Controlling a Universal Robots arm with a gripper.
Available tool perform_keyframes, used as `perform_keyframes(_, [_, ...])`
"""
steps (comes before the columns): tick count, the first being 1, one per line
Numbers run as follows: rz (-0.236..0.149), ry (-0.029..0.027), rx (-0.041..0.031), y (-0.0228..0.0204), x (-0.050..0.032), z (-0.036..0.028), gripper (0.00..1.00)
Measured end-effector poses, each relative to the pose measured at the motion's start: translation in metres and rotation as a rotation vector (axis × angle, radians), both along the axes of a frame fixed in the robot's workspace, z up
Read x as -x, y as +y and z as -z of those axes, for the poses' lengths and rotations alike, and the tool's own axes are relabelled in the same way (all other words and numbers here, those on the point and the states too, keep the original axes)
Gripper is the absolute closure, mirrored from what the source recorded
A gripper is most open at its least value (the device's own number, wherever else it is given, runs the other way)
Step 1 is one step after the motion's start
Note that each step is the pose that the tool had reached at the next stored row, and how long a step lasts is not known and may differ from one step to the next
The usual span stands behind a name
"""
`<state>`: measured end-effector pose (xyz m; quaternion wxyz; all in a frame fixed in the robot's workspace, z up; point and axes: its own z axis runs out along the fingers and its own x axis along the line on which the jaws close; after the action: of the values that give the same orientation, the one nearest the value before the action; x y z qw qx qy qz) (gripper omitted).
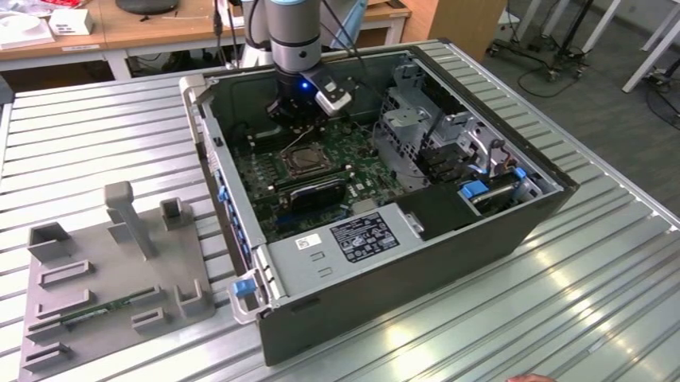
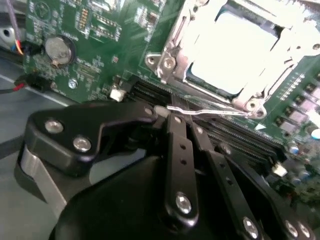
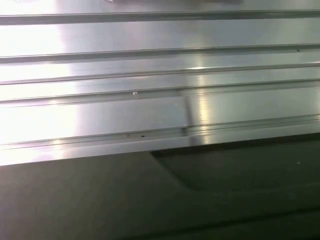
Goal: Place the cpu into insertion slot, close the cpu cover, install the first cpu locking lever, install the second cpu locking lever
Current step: 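Install the first cpu locking lever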
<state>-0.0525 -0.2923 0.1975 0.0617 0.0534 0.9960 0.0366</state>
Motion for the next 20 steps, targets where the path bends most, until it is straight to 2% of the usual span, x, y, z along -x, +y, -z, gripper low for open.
perform_keyframes(8, [0.0, 0.0, 0.0001, 0.001, 0.0, -0.002, 0.89])
perform_keyframes(13, [0.0, -0.0001, -0.0008, 0.0012, -0.0001, -0.0131, 0.89])
perform_keyframes(20, [0.0, -0.0003, 0.0001, 0.0012, 0.0, -0.0333, 0.89])
